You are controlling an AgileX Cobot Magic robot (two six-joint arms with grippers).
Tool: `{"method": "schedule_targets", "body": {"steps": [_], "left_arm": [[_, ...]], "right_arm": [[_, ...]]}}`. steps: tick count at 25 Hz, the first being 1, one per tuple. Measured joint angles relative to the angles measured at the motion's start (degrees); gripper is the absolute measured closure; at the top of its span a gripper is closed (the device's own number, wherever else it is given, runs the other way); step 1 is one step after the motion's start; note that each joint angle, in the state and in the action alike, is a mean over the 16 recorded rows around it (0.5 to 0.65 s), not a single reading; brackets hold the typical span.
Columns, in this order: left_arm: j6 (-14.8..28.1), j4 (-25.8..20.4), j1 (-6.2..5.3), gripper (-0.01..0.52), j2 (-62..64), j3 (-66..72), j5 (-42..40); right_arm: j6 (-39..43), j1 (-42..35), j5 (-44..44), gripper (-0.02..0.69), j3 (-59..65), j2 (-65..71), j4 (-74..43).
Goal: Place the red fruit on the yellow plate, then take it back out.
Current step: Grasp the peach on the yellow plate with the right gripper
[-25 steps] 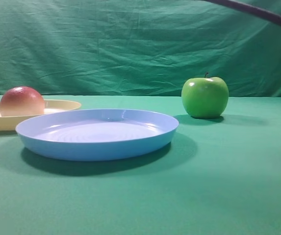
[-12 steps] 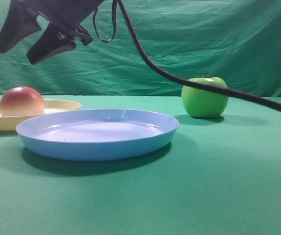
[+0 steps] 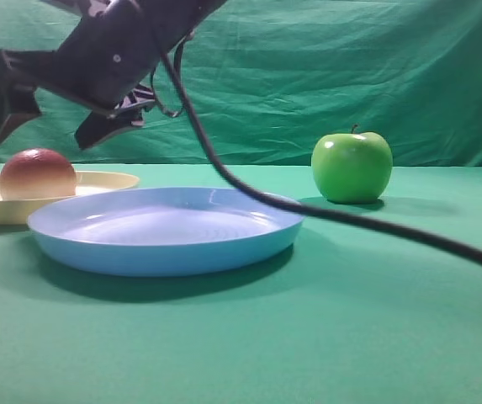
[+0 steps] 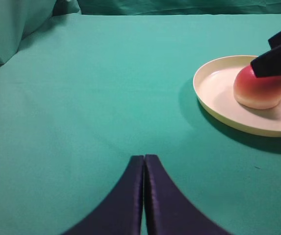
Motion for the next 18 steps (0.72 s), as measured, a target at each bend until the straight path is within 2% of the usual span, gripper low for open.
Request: {"method": "schedule_targets", "body": {"steps": [7, 13, 18], "left_arm": [[0.00, 0.00, 0.00, 0.514, 0.00, 0.00, 0.00], [0.00, 0.00, 0.00, 0.514, 0.00, 0.00, 0.00], [0.00, 0.00, 0.00, 0.514, 0.00, 0.00, 0.00]], "right_arm": [[-0.02, 0.03, -0.46, 0.243, -0.05, 0.90, 0.24], [1.59, -1.23, 3.01, 0.390, -0.11, -2.05, -0.38], [6.46, -3.49, 8.66, 0.453, -0.16, -8.14, -4.28]]}}
